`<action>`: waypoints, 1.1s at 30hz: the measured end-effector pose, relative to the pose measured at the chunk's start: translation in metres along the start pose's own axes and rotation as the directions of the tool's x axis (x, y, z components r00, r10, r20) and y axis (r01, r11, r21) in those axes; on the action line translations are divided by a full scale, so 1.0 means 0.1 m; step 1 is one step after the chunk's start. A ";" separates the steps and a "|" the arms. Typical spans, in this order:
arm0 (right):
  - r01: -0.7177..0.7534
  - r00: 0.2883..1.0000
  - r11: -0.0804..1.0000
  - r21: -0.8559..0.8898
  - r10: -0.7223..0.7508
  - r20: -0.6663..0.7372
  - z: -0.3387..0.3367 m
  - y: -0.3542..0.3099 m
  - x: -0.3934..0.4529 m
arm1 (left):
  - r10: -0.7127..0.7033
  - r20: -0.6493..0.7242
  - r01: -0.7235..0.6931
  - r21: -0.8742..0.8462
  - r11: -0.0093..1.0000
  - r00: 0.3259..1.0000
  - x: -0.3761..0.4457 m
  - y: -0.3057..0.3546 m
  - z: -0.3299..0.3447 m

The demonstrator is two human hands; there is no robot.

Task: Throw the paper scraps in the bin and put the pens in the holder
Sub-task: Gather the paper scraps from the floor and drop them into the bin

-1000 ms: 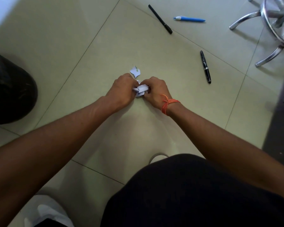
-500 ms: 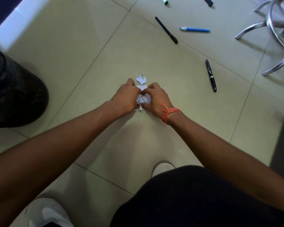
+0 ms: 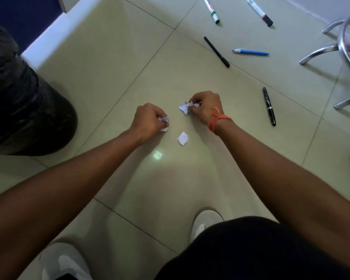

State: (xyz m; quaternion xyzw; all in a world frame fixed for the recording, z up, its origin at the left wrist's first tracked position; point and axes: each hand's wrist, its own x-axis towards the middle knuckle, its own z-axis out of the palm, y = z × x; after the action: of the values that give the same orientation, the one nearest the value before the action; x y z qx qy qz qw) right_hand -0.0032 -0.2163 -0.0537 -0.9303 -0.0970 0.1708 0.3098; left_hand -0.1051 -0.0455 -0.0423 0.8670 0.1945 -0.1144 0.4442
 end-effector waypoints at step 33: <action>-0.164 0.981 0.842 0.515 0.084 0.174 -0.23 -0.14 0.12 | -0.074 0.031 0.080 -0.363 0.928 0.997 -0.07 0.00 -0.29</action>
State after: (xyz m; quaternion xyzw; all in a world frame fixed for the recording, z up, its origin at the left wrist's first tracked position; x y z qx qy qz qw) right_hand 0.0153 -0.2144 -0.0310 -0.7992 -0.0081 0.2774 0.5332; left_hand -0.1111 -0.0233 -0.0230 0.7604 0.2423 -0.1011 0.5940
